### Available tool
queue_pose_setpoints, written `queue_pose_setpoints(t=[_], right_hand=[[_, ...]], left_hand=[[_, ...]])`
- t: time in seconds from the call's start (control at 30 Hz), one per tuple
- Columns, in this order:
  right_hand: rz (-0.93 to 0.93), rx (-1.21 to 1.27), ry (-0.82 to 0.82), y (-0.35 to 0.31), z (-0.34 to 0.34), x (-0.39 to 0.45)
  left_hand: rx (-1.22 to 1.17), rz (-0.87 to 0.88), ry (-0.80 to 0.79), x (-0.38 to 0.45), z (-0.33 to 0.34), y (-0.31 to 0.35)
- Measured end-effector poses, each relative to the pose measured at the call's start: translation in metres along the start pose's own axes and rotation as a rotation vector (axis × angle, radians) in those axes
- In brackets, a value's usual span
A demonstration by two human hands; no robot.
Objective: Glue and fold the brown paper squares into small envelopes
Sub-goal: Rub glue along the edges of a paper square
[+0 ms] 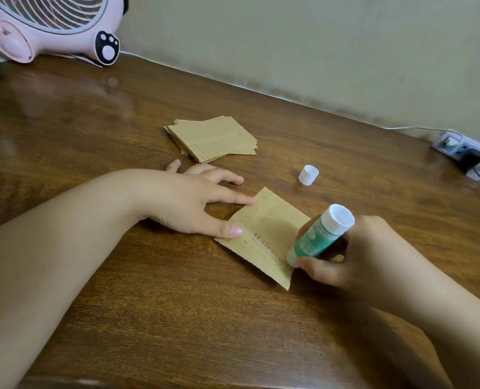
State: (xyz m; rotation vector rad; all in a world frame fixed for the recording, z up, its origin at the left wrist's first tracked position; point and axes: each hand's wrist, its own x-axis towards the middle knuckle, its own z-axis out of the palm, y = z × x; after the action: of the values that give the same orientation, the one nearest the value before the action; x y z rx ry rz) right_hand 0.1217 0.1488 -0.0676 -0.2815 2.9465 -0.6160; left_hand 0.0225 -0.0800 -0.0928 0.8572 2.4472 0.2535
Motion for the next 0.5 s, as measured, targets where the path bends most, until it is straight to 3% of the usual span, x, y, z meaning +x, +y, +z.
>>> queue_pose_setpoints(t=[0.23, 0.5], right_hand=[[-0.001, 0.21, 0.146, -0.009, -0.014, 0.0], [-0.181, 0.087, 0.053, -0.042, 0.019, 0.036]], left_hand=[[0.015, 0.012, -0.039, -0.002, -0.003, -0.003], [0.026, 0.002, -0.038, -0.003, -0.004, -0.002]])
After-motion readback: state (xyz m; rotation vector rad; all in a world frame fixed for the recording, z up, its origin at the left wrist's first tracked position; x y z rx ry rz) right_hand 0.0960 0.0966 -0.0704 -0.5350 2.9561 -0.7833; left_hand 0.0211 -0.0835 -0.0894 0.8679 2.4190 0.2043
